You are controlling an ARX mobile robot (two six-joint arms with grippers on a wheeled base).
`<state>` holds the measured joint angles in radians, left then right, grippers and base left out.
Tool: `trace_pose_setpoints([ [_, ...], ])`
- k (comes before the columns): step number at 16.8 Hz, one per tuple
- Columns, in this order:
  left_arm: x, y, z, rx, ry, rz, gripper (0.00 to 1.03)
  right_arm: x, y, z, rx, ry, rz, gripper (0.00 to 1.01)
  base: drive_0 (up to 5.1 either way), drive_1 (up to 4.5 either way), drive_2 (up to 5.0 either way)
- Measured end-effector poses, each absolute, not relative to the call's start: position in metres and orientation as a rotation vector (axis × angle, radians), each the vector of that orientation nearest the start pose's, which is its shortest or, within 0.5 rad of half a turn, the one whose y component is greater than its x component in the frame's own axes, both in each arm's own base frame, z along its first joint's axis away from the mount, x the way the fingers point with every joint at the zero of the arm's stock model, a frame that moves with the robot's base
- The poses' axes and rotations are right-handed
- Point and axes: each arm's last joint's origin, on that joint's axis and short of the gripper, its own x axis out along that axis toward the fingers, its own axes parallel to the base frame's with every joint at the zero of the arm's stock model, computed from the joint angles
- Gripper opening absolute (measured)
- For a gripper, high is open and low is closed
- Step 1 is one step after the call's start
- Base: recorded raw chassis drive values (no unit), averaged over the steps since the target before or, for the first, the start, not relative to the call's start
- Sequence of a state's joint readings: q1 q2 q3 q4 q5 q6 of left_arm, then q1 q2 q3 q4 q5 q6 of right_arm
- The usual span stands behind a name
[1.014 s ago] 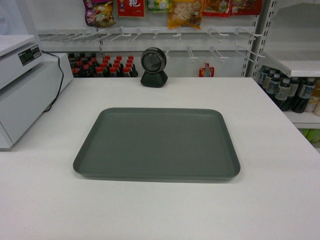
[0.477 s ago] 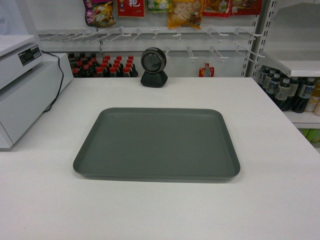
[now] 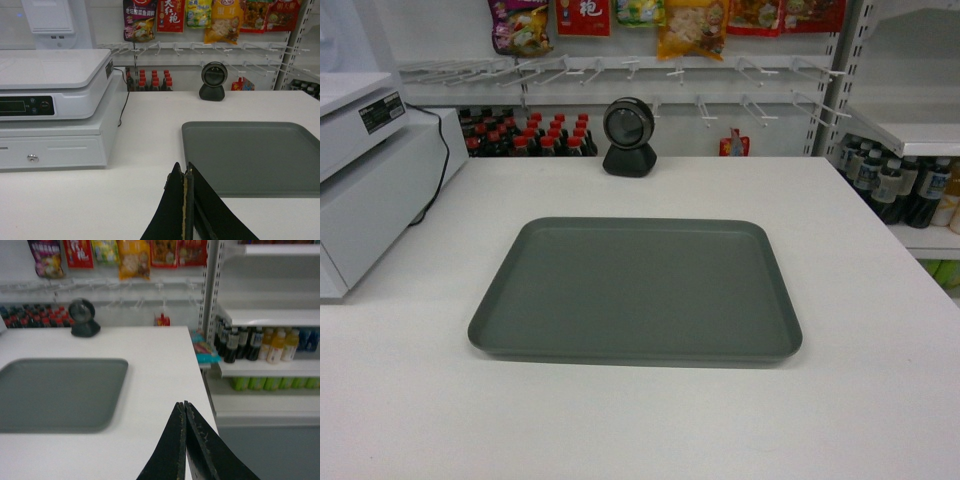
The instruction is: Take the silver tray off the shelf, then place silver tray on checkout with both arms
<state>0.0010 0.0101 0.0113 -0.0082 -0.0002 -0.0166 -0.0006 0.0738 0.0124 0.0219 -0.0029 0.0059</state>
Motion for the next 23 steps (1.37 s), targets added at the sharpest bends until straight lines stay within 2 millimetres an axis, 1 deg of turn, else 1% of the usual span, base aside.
trace_pose_setpoints([
  [1, 0.0976, 0.0001, 0.1666, -0.017, -0.001, 0.001, 0.01, 0.0972, 0.0000, 0.1688, 0.006, -0.022, 0.001, 0.02, 0.0, 0.00, 0.0],
  [3, 0.0976, 0.0001, 0.1662, -0.017, 0.002, 0.000, 0.01, 0.0972, 0.0000, 0.1667, 0.006, -0.001, 0.000, 0.02, 0.0, 0.00, 0.0],
  [4, 0.0976, 0.0001, 0.1661, -0.017, 0.004, 0.001, 0.07, 0.0972, 0.0000, 0.1671, 0.006, -0.005, 0.000, 0.08, 0.0, 0.00, 0.0],
  [5, 0.0976, 0.0001, 0.1661, -0.017, 0.003, 0.001, 0.22, 0.0972, 0.0000, 0.1670, 0.006, -0.004, 0.000, 0.23, 0.0, 0.00, 0.0],
  [8, 0.0976, 0.0001, 0.1662, -0.017, 0.003, 0.001, 0.60, 0.0972, 0.0000, 0.1670, 0.006, -0.004, 0.000, 0.61, 0.0, 0.00, 0.0],
  [9, 0.0976, 0.0001, 0.1662, -0.017, 0.003, 0.001, 0.71, 0.0972, 0.0000, 0.1670, 0.006, -0.004, 0.000, 0.72, 0.0, 0.00, 0.0],
  [11, 0.0976, 0.0001, 0.1662, -0.017, 0.003, 0.001, 0.96, 0.0972, 0.0000, 0.1670, 0.006, -0.004, 0.000, 0.98, 0.0, 0.00, 0.0],
  [12, 0.0976, 0.0001, 0.1662, -0.016, 0.003, 0.001, 0.99, 0.0972, 0.0000, 0.1670, 0.006, -0.004, 0.000, 0.98, 0.0, 0.00, 0.0],
  [23, 0.0976, 0.0001, 0.1662, -0.017, 0.003, 0.001, 0.98, 0.0972, 0.0000, 0.1670, 0.006, -0.004, 0.000, 0.98, 0.0, 0.00, 0.0],
])
